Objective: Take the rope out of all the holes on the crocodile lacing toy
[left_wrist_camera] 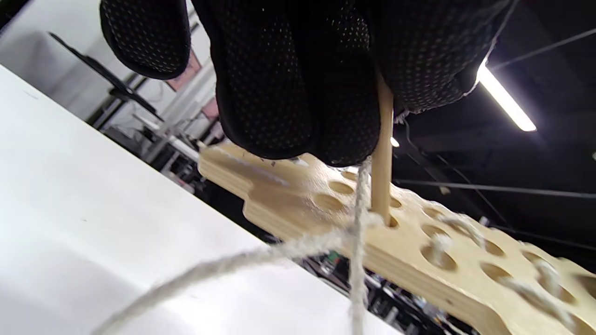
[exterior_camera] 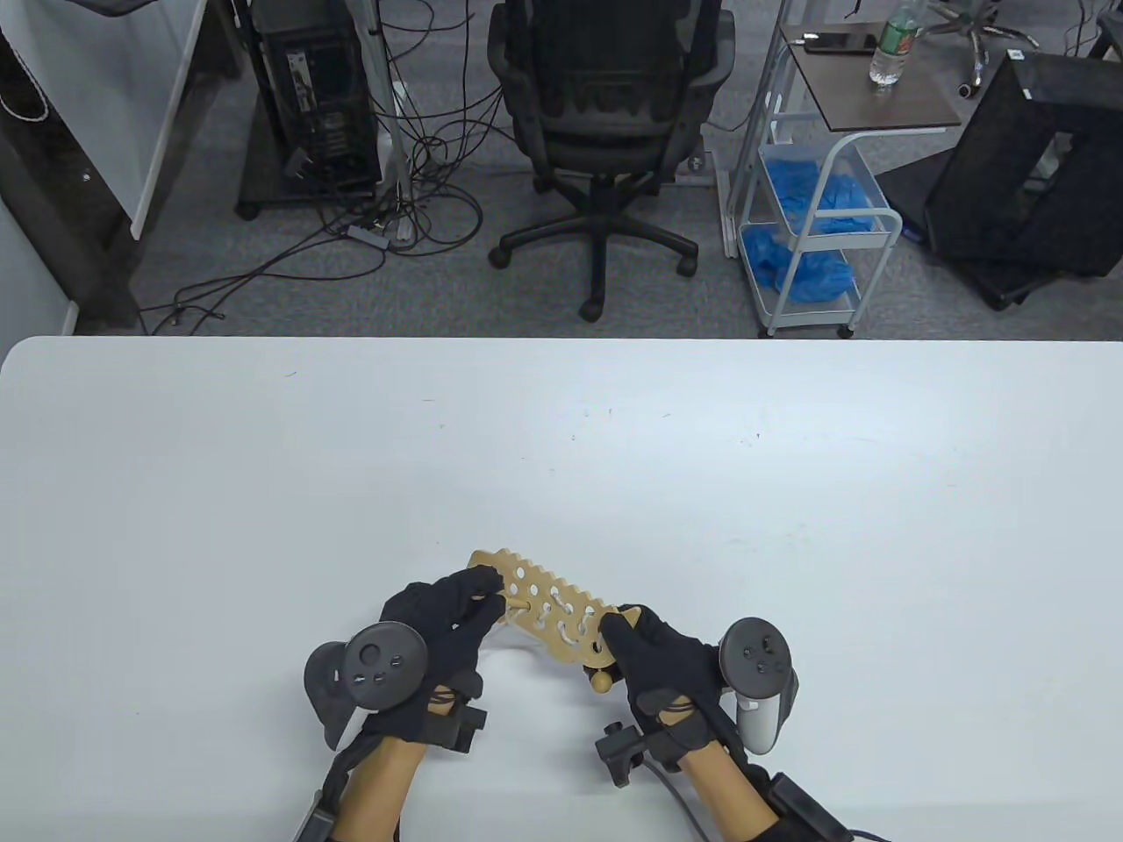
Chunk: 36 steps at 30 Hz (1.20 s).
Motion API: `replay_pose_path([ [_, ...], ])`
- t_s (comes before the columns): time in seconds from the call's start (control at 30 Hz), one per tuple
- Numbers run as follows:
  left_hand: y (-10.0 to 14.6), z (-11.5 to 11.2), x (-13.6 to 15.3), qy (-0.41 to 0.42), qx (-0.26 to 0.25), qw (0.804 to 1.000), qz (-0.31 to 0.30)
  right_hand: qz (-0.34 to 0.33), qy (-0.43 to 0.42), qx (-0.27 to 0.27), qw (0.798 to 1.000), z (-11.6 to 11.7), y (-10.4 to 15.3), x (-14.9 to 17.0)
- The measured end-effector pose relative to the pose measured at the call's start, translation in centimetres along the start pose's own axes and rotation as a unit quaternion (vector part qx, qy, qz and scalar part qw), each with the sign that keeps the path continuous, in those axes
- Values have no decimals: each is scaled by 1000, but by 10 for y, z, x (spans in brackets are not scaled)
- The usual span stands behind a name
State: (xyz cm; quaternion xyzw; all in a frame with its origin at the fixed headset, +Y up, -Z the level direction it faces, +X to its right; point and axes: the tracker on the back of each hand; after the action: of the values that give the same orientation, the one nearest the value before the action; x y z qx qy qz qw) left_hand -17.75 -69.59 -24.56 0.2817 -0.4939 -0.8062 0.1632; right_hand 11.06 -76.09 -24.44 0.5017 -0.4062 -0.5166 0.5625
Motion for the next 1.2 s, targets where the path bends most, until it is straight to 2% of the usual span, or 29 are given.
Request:
replay_pose_path([
  [0.13,0,-4,-2,31,11,999,-9,1,-17,6,1000,-2,0,0],
  [0.47,-1,5,20,104,-18,992,63,-7,-66,28,997,-9,2,-4],
  [0.7,-1,6,26,115,-31,988,97,3,-111,32,993,-10,3,-2],
  [0.9,1,5,30,113,-40,985,128,-2,-113,33,993,-11,3,-3],
  [1.07,1,0,37,130,-14,978,162,-16,-146,19,989,-9,2,-4],
  [1.2,0,-6,41,168,23,973,159,-26,-164,2,986,-7,1,-4],
])
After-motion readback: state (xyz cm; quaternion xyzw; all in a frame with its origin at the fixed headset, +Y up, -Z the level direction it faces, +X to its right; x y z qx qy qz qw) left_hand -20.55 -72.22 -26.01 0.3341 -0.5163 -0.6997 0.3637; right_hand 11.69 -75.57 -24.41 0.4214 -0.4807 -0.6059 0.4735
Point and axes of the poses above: the tracker on the back of each hand, its own x axis roughly to the little-finger side, its own y axis roughly from the fingertips to the wrist, z = x × y, and after that the axes turned 9 degrees about -x, right-handed
